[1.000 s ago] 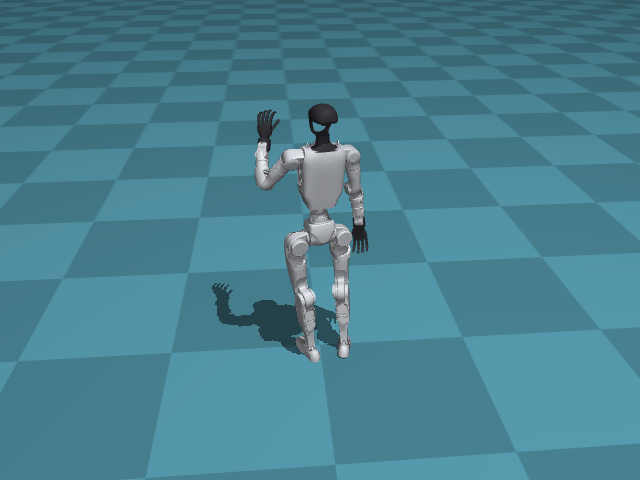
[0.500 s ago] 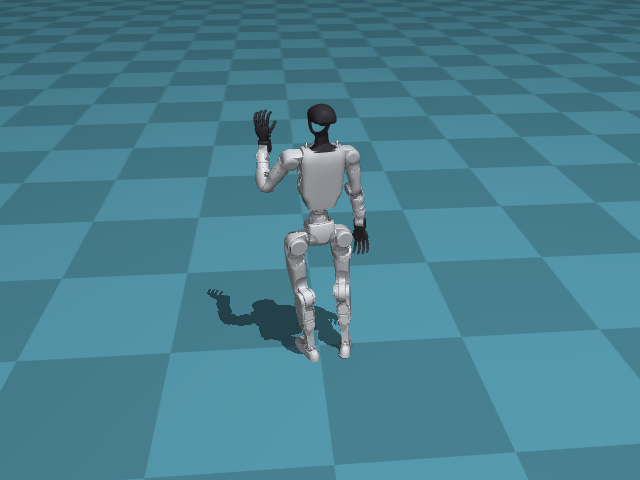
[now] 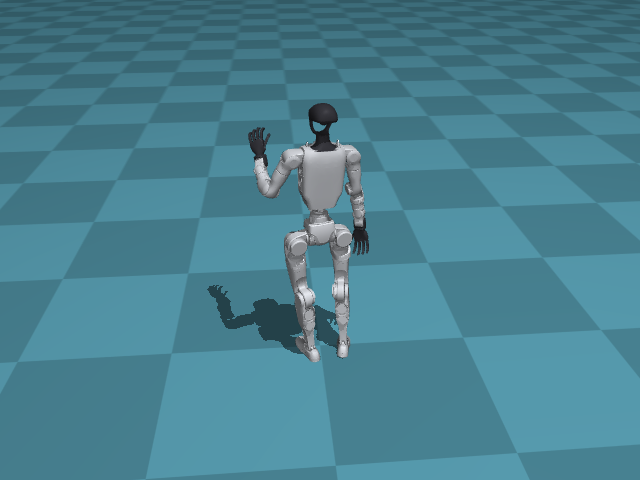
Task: In place motions
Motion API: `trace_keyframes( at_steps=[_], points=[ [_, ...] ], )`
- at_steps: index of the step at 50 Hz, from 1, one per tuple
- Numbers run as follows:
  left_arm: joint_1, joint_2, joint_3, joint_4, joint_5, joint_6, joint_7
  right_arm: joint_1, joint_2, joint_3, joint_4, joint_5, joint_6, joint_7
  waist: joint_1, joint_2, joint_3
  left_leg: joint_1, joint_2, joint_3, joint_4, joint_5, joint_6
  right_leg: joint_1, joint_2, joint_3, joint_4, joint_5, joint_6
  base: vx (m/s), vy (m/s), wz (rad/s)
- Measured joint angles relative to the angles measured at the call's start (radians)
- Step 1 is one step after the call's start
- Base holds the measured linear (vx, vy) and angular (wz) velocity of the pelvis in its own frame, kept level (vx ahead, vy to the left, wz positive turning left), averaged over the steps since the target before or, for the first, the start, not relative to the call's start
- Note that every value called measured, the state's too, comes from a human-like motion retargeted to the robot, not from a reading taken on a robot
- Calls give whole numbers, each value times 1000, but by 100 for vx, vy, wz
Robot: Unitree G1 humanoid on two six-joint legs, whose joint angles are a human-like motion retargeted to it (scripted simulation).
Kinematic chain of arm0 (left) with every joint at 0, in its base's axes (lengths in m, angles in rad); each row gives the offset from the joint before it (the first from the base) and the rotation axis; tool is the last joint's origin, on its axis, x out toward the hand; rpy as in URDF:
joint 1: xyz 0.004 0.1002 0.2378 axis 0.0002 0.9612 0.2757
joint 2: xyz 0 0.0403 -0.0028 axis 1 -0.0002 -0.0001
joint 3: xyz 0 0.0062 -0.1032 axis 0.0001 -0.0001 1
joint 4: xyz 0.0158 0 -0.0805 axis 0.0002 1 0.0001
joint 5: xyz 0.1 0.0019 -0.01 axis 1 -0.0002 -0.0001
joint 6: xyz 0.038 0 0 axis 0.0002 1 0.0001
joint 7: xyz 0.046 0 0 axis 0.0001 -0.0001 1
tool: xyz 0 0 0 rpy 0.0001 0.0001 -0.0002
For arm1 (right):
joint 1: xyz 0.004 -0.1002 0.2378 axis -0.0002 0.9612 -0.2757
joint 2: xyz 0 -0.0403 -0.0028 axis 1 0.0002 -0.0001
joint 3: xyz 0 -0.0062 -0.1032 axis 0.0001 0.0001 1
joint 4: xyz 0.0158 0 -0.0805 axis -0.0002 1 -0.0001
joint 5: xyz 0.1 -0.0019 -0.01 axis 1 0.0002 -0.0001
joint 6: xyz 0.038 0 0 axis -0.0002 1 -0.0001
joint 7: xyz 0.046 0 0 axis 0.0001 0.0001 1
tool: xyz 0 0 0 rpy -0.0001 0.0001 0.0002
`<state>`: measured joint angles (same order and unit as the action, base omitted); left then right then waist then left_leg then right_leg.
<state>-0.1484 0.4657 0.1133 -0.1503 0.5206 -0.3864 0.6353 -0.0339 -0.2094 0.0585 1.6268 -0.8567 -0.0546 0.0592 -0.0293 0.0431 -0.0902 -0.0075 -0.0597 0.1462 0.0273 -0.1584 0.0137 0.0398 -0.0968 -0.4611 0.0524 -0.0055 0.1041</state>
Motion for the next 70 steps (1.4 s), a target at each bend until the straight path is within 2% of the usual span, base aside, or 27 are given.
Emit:
trace_keyframes(
  at_steps=[3, 5, 7, 13, 19, 24, 28, 30, 33, 35, 38, 42, 46, 51, 60, 70],
  points=[
    [137, -35, -12, 20, 82, -100, 137, -3, -1, -19, 0, 22, 6, -4, -6, 6, 15, 4, 4, 8, -1, -1, 0, -3, 2, 9, 1, 1, -3, 0, 0, -8],
    [224, -70, -5, 58, 133, -145, 171, -6, -2, -31, 3, 41, 9, 0, -4, 9, 26, 8, 7, 18, -2, -3, 0, -4, 4, 20, 3, 0, -4, 0, 0, -29],
    [299, -115, -13, 117, 166, -153, 158, -9, -2, -39, 7, 59, 7, 3, -3, 8, 35, 10, 9, 27, -3, -4, -1, -7, 2, 31, 5, 0, -3, 3, -3, -26],
    [442, -246, -70, 408, 121, -178, 19, 5, -7, -74, 15, 105, -2, 14, 14, 7, 35, 4, 13, 37, -5, -4, -4, -18, -5, 42, 10, -1, 2, 0, 0, -3],
    [431, -299, -94, 782, 92, -165, -180, 7, -10, -95, 22, 160, 4, 28, -8, 1, 54, 4, 7, -1, -1, 5, -4, -5, -10, 3, 7, 5, 3, -2, 0, 32],
    [365, -328, -82, 1115, 104, -30, -252, 5, -8, -97, 10, 155, 28, 20, -19, -2, 56, 2, 5, -21, -1, 10, -4, 2, -11, -19, 3, 7, 4, -1, 0, 16],
    [265, -348, -33, 1472, 90, 71, -291, 3, -7, -93, -1, 148, 33, 5, -13, -2, 51, -1, 4, -27, 0, 12, -4, 3, -11, -26, 3, 7, 5, 0, 0, 0],
    [208, -345, -6, 1657, 44, 157, -366, -2, -5, -94, -5, 145, 35, 6, -13, -4, 51, 0, 3, -32, 1, 12, -3, 6, -11, -31, 2, 8, 5, 0, 0, 0],
    [166, -347, 27, 1800, -71, 367, -590, -14, 0, -96, -17, 141, 40, 15, -20, -8, 56, 1, 3, -36, 2, 13, -3, 9, -10, -34, 2, 8, 5, 0, 0, 0],
    [179, -359, 49, 1801, -138, 437, -724, -19, 4, -97, -33, 136, 43, 12, -26, -7, 60, 0, 5, -35, 2, 12, -3, 7, -9, -33, 3, 8, 6, 0, 0, 0],
    [226, -379, 55, 1751, -163, 365, -795, -13, 8, -90, -51, 139, 19, -11, -28, -5, 59, 0, 7, -31, 1, 11, -4, 3, -8, -28, 3, 8, 5, 0, 0, 0],
    [272, -380, -4, 1674, -44, 277, -718, -6, 7, -80, -37, 156, -14, -45, -21, -6, 58, 2, 8, -30, 0, 10, -4, 2, -8, -26, 4, 7, 5, 0, 0, 0],
    [280, -369, -58, 1646, 82, 246, -660, -2, 7, -82, -1, 171, -38, -22, -17, -11, 55, 0, 7, -36, 0, 12, -4, 6, -8, -33, 3, 7, 7, 0, 0, 0],
    [270, -372, -65, 1641, 100, 260, -721, 5, 5, -92, 20, 191, -58, 41, -15, -14, 52, -2, 5, -43, 1, 15, -5, 9, -8, -40, 2, 6, 9, 0, 0, 0],
    [254, -371, -31, 1641, 15, 276, -765, 6, 3, -96, 13, 195, -61, 56, -18, -13, 48, -4, 7, -42, 1, 15, -6, 7, -6, -39, 2, 5, 7, 0, 0, 0],
    [247, -355, -35, 1646, 29, 301, -760, 2, 10, -92, -4, 174, 0, 20, -25, -9, 35, -11, 9, -39, 2, 15, -6, -2, -5, -37, 3, 6, 6, 0, 0, 0]
  ],
)
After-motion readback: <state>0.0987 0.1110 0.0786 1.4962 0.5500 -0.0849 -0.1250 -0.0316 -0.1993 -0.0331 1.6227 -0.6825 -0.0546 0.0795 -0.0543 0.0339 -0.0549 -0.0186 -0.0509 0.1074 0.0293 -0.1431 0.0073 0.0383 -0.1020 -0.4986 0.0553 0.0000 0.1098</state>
